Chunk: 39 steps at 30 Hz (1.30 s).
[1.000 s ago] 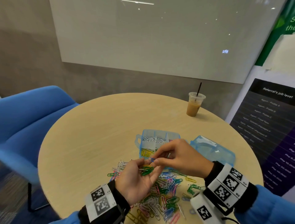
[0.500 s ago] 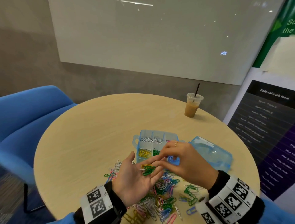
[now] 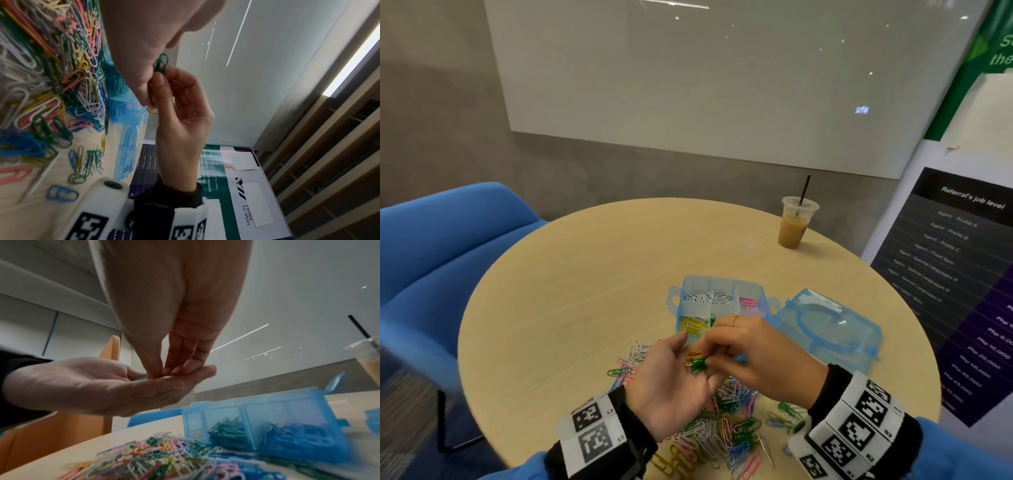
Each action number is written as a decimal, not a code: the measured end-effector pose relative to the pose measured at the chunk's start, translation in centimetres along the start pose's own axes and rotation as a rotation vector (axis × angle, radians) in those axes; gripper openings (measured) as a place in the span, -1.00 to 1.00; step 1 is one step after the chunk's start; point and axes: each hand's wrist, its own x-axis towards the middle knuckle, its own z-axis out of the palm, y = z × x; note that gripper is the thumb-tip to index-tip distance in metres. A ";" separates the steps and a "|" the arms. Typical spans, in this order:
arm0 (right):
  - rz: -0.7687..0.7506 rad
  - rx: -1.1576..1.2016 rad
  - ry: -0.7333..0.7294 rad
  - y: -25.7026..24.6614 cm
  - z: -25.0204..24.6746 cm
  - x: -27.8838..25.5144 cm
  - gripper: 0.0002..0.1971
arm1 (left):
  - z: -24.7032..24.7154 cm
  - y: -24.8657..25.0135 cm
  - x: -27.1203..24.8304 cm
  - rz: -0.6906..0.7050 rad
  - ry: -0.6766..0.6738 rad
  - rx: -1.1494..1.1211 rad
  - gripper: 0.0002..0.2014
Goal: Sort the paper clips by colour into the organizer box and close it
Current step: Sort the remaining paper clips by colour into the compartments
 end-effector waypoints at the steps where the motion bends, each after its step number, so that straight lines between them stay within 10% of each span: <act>1: -0.006 0.007 0.000 0.0 -0.1 0.1 -0.90 | 0.1 -0.1 0.0 0.005 -0.007 -0.006 -0.49; 19: 0.281 -0.108 0.224 3.0 -2.1 1.4 -0.82 | -0.3 1.0 0.2 0.028 0.058 0.087 -0.48; 27: -0.016 0.066 0.050 0.5 -0.2 0.9 -0.86 | 0.1 0.6 0.0 0.025 0.039 0.008 -0.44; 39: -0.005 0.071 0.055 0.1 -0.1 1.3 -0.92 | -0.3 0.8 0.5 0.036 0.020 -0.039 -0.59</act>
